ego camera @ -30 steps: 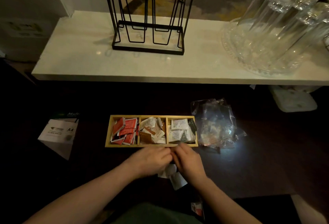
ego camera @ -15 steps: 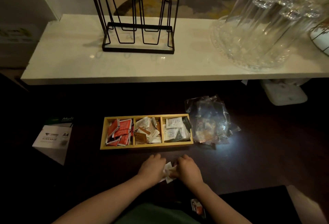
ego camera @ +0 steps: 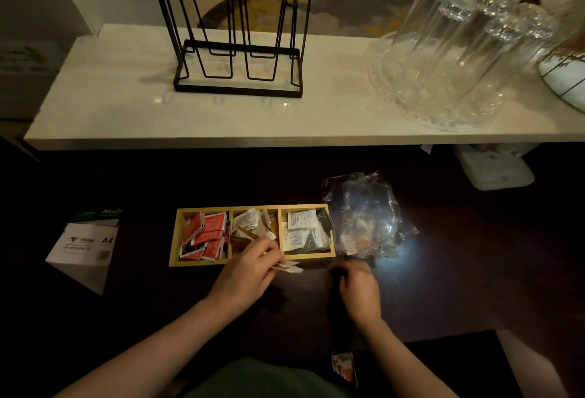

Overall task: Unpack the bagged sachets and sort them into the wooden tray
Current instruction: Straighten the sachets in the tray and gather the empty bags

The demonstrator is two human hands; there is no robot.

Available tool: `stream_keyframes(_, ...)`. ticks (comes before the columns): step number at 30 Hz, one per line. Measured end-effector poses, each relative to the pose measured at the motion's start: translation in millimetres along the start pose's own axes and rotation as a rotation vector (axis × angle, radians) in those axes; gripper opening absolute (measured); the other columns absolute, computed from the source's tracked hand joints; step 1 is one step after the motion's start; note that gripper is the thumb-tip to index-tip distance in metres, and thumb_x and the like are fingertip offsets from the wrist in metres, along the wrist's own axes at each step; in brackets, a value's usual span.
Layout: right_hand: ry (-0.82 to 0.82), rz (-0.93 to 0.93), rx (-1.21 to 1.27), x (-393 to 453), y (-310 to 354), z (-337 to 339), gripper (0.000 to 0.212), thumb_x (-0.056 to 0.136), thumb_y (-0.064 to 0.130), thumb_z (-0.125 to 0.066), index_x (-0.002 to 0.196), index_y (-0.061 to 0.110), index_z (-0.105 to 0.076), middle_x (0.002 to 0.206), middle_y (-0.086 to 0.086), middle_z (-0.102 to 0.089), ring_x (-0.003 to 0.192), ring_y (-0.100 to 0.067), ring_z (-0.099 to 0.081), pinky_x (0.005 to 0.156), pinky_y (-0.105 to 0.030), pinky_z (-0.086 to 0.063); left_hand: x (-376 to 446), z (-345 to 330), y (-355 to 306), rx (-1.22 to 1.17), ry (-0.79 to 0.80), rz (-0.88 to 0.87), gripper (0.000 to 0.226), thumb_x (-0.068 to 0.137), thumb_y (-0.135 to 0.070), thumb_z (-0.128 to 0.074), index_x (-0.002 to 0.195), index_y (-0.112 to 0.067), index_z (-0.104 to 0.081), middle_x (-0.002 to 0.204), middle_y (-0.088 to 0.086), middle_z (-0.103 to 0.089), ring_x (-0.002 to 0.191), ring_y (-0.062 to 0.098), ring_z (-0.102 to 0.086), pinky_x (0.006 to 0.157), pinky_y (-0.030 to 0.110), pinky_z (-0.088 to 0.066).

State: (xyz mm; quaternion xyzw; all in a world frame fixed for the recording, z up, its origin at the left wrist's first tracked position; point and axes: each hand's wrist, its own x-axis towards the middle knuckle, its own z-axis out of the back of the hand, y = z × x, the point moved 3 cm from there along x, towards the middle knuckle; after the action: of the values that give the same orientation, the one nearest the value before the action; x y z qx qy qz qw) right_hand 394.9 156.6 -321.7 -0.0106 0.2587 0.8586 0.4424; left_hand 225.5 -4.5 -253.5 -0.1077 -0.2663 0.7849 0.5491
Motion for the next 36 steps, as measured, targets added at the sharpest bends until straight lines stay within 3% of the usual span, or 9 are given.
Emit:
stream_keyframes(4,-0.082,0.020,-0.107,0,-18,-1,0.040,0.084,0.000,-0.056,0.120,0.016,-0.064,0.126,-0.002,-0.060,0.118,-0.017,-0.053,0.090,-0.031,-0.052,8,16,7,0.070,-0.082,-0.089,0.023,0.070,-0.005,-0.072,0.091,-0.011,-0.067,0.097,0.005,-0.062,0.093,0.017,-0.061,0.075,0.022,-0.055)
stream_keyframes(8,-0.122,0.055,-0.181,2,-19,-1,0.060,0.076,-0.004,-0.062,0.133,0.015,-0.054,0.139,-0.007,-0.052,0.125,-0.025,-0.049,0.095,-0.039,-0.052,19,23,29,0.119,-0.137,0.016,0.036,0.068,0.004,-0.070,0.102,-0.009,-0.067,0.107,0.009,-0.064,0.094,0.023,-0.066,0.079,0.022,-0.052)
stream_keyframes(11,-0.122,0.046,-0.174,11,-18,-2,0.070,0.079,-0.004,-0.060,0.142,0.018,-0.040,0.146,-0.009,-0.043,0.128,-0.028,-0.046,0.096,-0.042,-0.051,27,17,41,0.153,-0.104,0.095,0.055,0.063,0.015,-0.072,0.112,-0.010,-0.065,0.119,0.010,-0.064,0.101,0.028,-0.066,0.078,0.031,-0.055)
stream_keyframes(16,-0.076,0.096,-0.217,32,-9,-1,0.060,0.087,0.005,-0.056,0.142,0.017,-0.037,0.148,-0.006,-0.039,0.121,-0.028,-0.049,0.094,-0.040,-0.050,21,1,52,0.220,0.056,0.134,0.061,0.065,0.014,-0.070,0.121,-0.010,-0.061,0.130,0.010,-0.061,0.114,0.030,-0.061,0.079,0.042,-0.058)
stream_keyframes(20,-0.103,0.092,-0.274,47,-3,5,0.055,0.088,0.003,-0.053,0.140,0.015,-0.040,0.143,-0.009,-0.043,0.117,-0.029,-0.050,0.091,-0.039,-0.049,20,-3,54,0.302,0.146,0.126,0.063,0.059,0.008,-0.078,0.117,-0.011,-0.062,0.125,0.010,-0.063,0.109,0.028,-0.064,0.072,0.036,-0.059)
stream_keyframes(24,-0.133,0.122,-0.367,58,-2,7,0.051,0.080,0.001,-0.060,0.130,0.006,-0.052,0.119,-0.017,-0.062,0.101,-0.034,-0.059,0.086,-0.043,-0.051,15,-6,57,0.321,0.167,0.122,0.065,0.060,0.005,-0.080,0.120,-0.011,-0.061,0.128,0.010,-0.062,0.112,0.030,-0.062,0.080,0.039,-0.056)
stream_keyframes(28,-0.109,0.181,-0.416,59,-5,10,0.040,0.081,0.013,-0.066,0.120,0.006,-0.058,0.110,-0.017,-0.063,0.100,-0.032,-0.059,0.088,-0.041,-0.050,20,-5,54,0.354,0.168,0.141,0.069,0.053,0.002,-0.085,0.116,-0.013,-0.063,0.124,0.008,-0.064,0.110,0.028,-0.064,0.080,0.038,-0.056)
stream_keyframes(31,-0.041,0.152,-0.389,73,-3,14,0.040,0.088,0.021,-0.060,0.124,0.005,-0.051,0.120,-0.018,-0.053,0.106,-0.032,-0.053,0.087,-0.038,-0.049,21,-5,53,0.298,0.136,0.134,0.064,0.065,0.007,-0.075,0.124,-0.011,-0.059,0.134,0.009,-0.057,0.120,0.031,-0.056,0.090,0.040,-0.051)
stream_keyframes(36,-0.005,0.129,-0.489,72,14,10,0.031,0.090,0.002,-0.046,0.121,0.003,-0.044,0.124,-0.021,-0.050,0.112,-0.032,-0.051,0.085,-0.034,-0.051,19,-12,66,0.226,0.159,0.137,0.061,0.088,0.001,-0.052,0.143,-0.019,-0.035,0.156,0.000,-0.026,0.143,0.022,-0.023,0.113,0.036,-0.025)
